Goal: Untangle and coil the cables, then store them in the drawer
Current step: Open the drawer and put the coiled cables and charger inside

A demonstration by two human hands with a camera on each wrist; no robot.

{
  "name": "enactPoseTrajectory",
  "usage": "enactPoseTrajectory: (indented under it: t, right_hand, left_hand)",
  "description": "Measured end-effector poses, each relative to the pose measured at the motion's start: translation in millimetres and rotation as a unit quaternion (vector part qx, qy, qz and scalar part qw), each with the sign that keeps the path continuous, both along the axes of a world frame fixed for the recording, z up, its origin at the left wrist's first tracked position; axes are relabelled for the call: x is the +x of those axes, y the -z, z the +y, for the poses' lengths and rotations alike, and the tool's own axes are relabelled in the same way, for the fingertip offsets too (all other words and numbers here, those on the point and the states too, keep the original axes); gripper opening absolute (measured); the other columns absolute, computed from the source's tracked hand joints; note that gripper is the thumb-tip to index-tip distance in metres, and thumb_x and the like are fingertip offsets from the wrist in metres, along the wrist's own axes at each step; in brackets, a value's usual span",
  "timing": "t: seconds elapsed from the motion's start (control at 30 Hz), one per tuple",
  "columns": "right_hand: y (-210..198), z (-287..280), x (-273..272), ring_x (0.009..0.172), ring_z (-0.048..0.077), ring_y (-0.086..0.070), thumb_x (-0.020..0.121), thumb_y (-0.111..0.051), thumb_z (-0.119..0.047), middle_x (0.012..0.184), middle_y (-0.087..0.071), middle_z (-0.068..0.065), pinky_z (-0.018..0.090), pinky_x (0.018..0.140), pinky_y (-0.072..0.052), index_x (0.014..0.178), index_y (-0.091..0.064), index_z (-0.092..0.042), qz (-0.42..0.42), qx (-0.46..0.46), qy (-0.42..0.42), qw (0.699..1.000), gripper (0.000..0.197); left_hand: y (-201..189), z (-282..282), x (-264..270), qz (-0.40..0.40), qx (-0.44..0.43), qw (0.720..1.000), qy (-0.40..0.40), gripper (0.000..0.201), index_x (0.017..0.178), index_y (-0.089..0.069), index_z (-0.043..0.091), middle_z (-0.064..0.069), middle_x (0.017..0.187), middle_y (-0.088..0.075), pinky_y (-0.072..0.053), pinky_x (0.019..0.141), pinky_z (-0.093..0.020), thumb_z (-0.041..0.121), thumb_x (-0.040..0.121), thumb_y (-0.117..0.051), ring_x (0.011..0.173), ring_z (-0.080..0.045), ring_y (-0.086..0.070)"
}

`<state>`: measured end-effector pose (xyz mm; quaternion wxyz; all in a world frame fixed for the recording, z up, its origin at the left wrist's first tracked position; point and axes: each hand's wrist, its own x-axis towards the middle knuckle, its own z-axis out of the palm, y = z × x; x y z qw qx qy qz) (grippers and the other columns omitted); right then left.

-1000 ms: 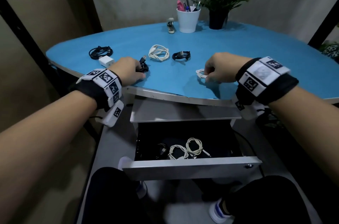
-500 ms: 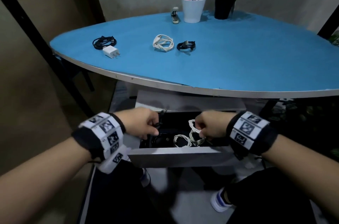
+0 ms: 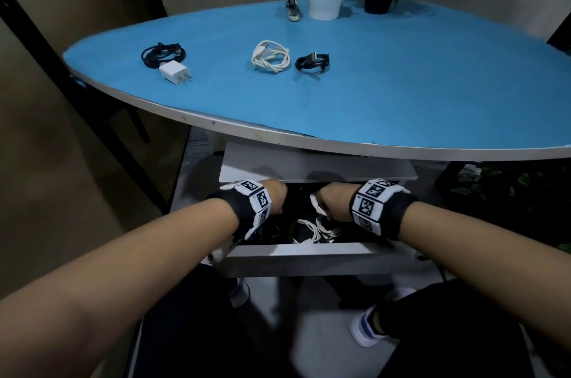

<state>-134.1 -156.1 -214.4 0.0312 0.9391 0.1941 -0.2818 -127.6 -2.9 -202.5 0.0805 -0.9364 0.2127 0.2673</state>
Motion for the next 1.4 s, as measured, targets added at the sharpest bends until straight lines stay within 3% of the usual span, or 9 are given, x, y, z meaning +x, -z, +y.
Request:
enactPoseTrajectory:
  t: [0.17, 0.33, 0.43, 0.7, 0.87, 1.0, 1.17, 1.27, 1.4]
  right_hand:
    - [6, 8, 16, 0.099, 0.029, -0.062, 0.090, -0.055, -0.016, 0.113, -0.064, 0.014, 0.034, 0.079, -0.048, 0.110, -0.062, -0.014, 0.012, -0.009, 0.000, 1.000, 0.022]
    - [13, 20, 24, 0.093, 0.037, -0.064, 0.087, -0.055, -0.006, 0.098, -0.064, 0.023, 0.039, 0.078, -0.051, 0.109, -0.062, 0.004, 0.070, -0.045, -0.021, 0.996, 0.026]
    - [9, 21, 22, 0.108, 0.032, -0.060, 0.091, -0.052, -0.013, 0.118, -0.063, 0.016, 0.036, 0.086, -0.049, 0.121, -0.058, -0.003, 0.059, -0.056, -0.026, 0.996, 0.032]
    - [-42, 28, 6, 0.106, 0.028, -0.058, 0.092, -0.048, -0.019, 0.117, -0.062, 0.008, 0.028, 0.081, -0.043, 0.119, -0.060, -0.012, 0.029, 0.002, -0.065, 0.997, 0.030]
    - [-108, 39, -14, 0.086, 0.017, -0.061, 0.091, -0.052, -0.024, 0.093, -0.069, 0.000, 0.026, 0.073, -0.044, 0.097, -0.066, -0.018, -0.001, 0.083, -0.050, 0.995, 0.016]
    - [-164, 47, -8, 0.046, 0.007, -0.058, 0.092, -0.053, -0.021, 0.060, -0.063, -0.007, 0.019, 0.050, -0.044, 0.083, -0.062, -0.015, -0.035, 0.178, -0.009, 0.983, 0.015]
    - [-212, 48, 33, 0.066, 0.018, -0.067, 0.089, -0.054, -0.019, 0.077, -0.069, 0.006, 0.020, 0.048, -0.043, 0.082, -0.062, -0.012, -0.180, 0.189, 0.047, 0.964, 0.013]
    - [-221, 46, 61, 0.087, 0.028, -0.061, 0.085, -0.050, -0.006, 0.098, -0.067, 0.015, 0.027, 0.063, -0.044, 0.098, -0.064, -0.003, -0.270, 0.149, 0.078, 0.948, 0.019]
    - [-220, 45, 87, 0.095, 0.033, -0.056, 0.088, -0.045, 0.005, 0.128, -0.055, 0.018, 0.032, 0.064, -0.046, 0.127, -0.051, 0.001, -0.252, 0.037, 0.094, 0.962, 0.040]
  left_hand:
    - [9, -3, 7, 0.003, 0.028, 0.999, 0.022, 0.052, 0.134, -0.045, 0.006, -0.013, 0.132, -0.055, -0.043, 0.091, -0.032, 0.025, 0.088, -0.061, 0.118, -0.029, -0.054]
    - [16, 4, 10, 0.050, 0.089, 0.994, 0.036, 0.059, 0.142, -0.034, 0.010, -0.011, 0.139, -0.048, -0.040, 0.095, -0.034, 0.036, 0.092, -0.053, 0.125, -0.029, -0.048]
    - [11, 9, 9, 0.077, 0.100, 0.991, 0.035, 0.059, 0.145, -0.031, 0.014, -0.009, 0.144, -0.042, -0.037, 0.100, -0.035, 0.039, 0.095, -0.048, 0.130, -0.028, -0.042]
    - [-30, 37, 5, 0.104, -0.032, 0.994, -0.006, 0.051, 0.139, -0.042, 0.021, -0.003, 0.138, -0.049, -0.035, 0.102, -0.031, 0.040, 0.093, -0.051, 0.124, -0.022, -0.046]
    - [-65, 70, 4, 0.078, -0.122, 0.988, -0.048, 0.035, 0.123, -0.057, 0.019, -0.002, 0.112, -0.066, -0.046, 0.089, -0.027, 0.035, 0.092, -0.055, 0.101, -0.016, -0.061]
    - [-102, 106, 8, 0.100, -0.323, 0.927, -0.161, 0.010, 0.097, -0.061, 0.009, -0.003, 0.083, -0.067, -0.054, 0.064, -0.019, 0.016, 0.092, -0.057, 0.071, -0.009, -0.067]
    - [-148, 143, 28, -0.089, -0.433, 0.873, -0.208, 0.007, 0.086, -0.061, 0.010, -0.007, 0.079, -0.066, -0.049, 0.049, -0.016, 0.013, 0.092, -0.057, 0.061, -0.008, -0.064]
    - [-159, 158, 54, -0.276, -0.357, 0.865, -0.220, 0.013, 0.098, -0.065, 0.013, -0.007, 0.094, -0.065, -0.044, 0.068, -0.023, 0.015, 0.091, -0.054, 0.081, -0.020, -0.060]
    - [-160, 171, 93, -0.320, -0.258, 0.877, -0.248, 0.030, 0.120, -0.059, 0.012, -0.013, 0.122, -0.060, -0.041, 0.088, -0.032, 0.011, 0.093, -0.046, 0.112, -0.032, -0.053]
